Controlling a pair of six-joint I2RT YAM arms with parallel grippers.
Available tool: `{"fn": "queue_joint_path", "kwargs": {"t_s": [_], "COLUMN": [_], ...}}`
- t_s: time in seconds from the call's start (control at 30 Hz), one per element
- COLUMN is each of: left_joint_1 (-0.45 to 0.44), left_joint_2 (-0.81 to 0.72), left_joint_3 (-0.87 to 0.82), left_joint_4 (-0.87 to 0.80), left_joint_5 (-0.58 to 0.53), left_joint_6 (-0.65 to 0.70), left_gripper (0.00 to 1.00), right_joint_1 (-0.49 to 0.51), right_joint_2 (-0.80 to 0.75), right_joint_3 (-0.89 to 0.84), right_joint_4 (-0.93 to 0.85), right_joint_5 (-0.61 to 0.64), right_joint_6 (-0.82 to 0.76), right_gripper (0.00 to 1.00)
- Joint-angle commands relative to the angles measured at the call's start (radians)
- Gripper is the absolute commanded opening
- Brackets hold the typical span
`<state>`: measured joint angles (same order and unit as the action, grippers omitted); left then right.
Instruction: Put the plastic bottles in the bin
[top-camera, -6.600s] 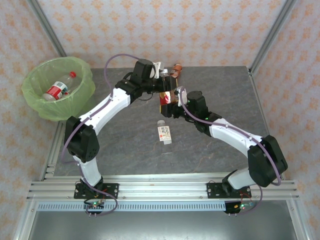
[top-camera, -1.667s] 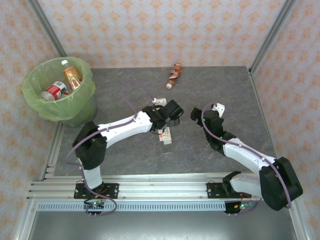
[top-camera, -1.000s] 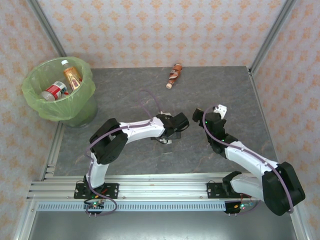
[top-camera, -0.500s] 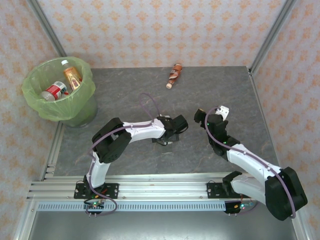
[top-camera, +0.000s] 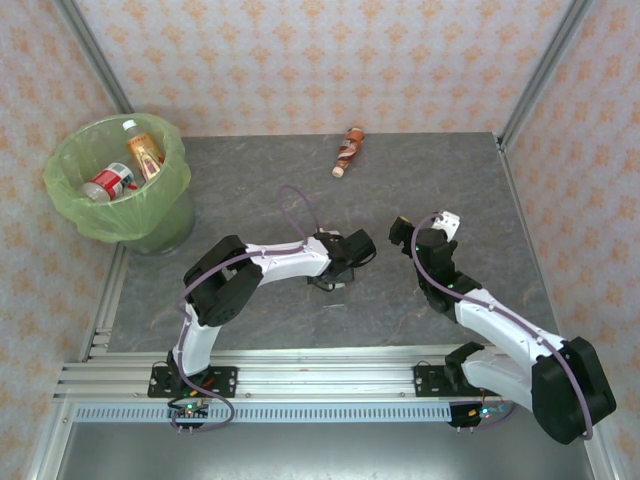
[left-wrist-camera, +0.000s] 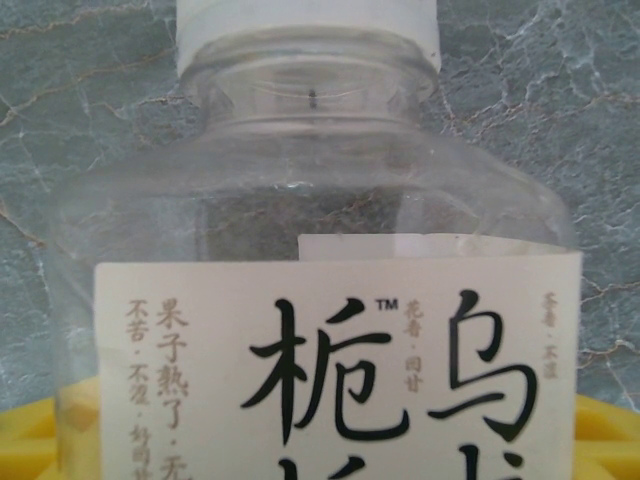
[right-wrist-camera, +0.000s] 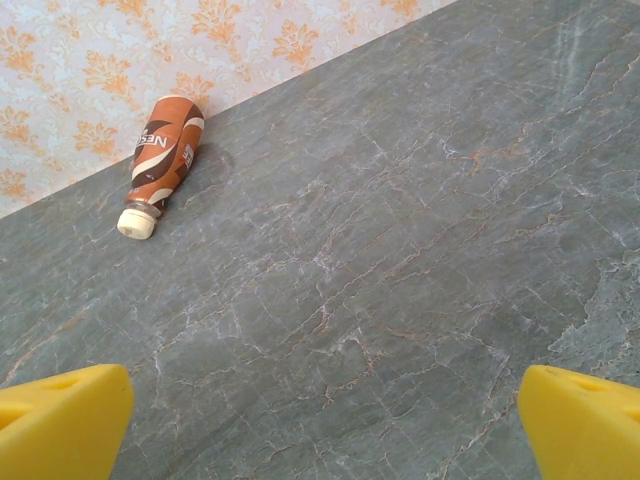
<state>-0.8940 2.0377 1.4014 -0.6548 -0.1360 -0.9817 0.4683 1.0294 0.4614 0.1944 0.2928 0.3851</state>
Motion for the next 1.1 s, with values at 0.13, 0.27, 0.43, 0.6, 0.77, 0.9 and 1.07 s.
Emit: {"fn": "queue_joint_path", "kwargs": {"t_s": [0.13,0.27,0.43,0.6,0.77,0.9,1.07], "left_joint_1": [0.009,0.009,0.010,0.038,0.107,0.181,0.269], "left_joint_2": [-0.011,-0.049,-0.115,-0.221,-0.355,-0.436,-0.555], "left_joint_3": [-0.017,-0.043,-0.067,-0.058,-0.062,-0.045,-0.015], "left_joint_4": [0.049,0.072,0.097,0.082,0.073,0.029,-0.044], "left_joint_5": [-0.017,-0.032,-0.064,-0.118,-0.173,-0.180,-0.307], "left_joint_6": [0.027,0.033,0.056,0.131,0.225,0.301,0.378], "left_gripper": [0.58,0.55,0.53,0.52,0.51,0.51,0.51], "right_joint_1": [-0.006,-0.005,-0.006,-0.006,-0.006,-0.006,-0.005], "right_joint_2": [0.006,0.032,0.077,0.128,0.161,0.181,0.185], "right_joint_3": [-0.006,0.010,0.038,0.080,0.116,0.125,0.120], "right_joint_4": [-0.010,-0.003,0.036,0.053,0.062,0.070,0.070], "right_joint_5": [0.039,0.039,0.031,0.021,0.011,0.014,0.022], "right_joint_6": [0.011,0.008,0.003,0.014,0.027,0.035,0.041], "right_gripper": [0.99,0.99,0.99,0.99,0.99,0.99,0.99]}}
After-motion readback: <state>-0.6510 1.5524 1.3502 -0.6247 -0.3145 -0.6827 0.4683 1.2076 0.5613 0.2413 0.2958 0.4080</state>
